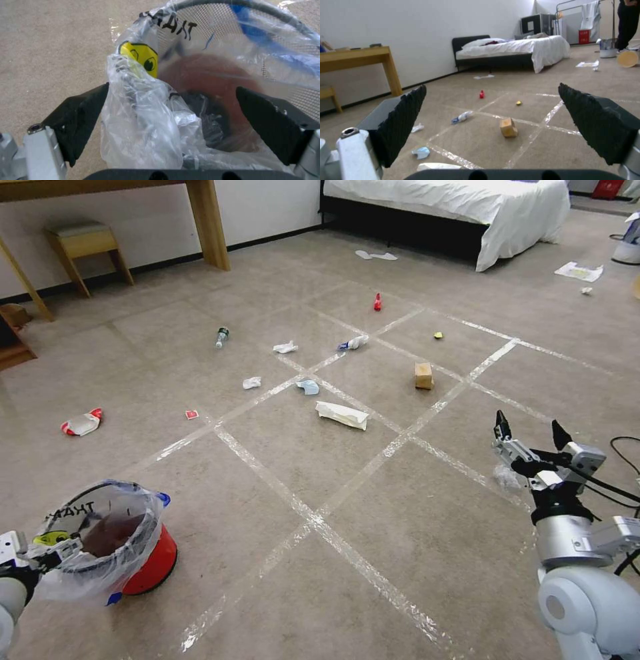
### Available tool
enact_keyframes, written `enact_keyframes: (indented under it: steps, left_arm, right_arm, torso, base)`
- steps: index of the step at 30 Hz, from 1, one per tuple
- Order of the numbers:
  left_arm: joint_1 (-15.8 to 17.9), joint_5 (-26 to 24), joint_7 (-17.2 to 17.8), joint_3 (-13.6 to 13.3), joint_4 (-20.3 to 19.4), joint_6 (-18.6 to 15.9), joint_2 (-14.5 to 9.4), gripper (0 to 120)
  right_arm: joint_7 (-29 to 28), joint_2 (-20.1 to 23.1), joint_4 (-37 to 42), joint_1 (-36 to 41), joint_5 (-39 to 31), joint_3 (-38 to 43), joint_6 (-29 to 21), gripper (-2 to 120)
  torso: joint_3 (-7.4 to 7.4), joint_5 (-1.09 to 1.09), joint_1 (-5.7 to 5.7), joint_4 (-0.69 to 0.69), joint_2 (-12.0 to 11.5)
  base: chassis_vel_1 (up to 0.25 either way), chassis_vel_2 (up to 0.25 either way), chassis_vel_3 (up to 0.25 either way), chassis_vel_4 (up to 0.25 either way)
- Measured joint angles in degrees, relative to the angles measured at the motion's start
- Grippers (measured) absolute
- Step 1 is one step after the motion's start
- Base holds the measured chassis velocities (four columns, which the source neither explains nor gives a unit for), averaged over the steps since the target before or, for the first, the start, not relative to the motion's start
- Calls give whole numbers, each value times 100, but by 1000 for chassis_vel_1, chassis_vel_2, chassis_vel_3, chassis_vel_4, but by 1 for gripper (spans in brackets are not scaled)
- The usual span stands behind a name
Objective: Pick up the trash bin and place the garbage on the floor into it.
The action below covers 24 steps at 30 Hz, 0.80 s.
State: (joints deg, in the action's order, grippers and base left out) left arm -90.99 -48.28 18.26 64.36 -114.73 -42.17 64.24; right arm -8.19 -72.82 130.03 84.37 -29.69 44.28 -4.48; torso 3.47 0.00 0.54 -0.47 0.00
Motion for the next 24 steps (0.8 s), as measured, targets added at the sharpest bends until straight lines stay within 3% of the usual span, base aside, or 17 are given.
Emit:
enact_keyframes:
  steps: [15,24]
  left_arm:
    - [122,-24,1,171,299,0,-128,100]
    - [249,-26,-8,-2,585,1,-188,100]
  right_arm:
    - [0,-13,-16,17,29,-21,8,100]
    - [0,-28,-15,22,53,-37,12,100]
  torso:
    - [0,0,0,0,0]
    - [0,0,0,0,0]
  base:
    - [0,0,0,0]
    - [0,0,0,0]
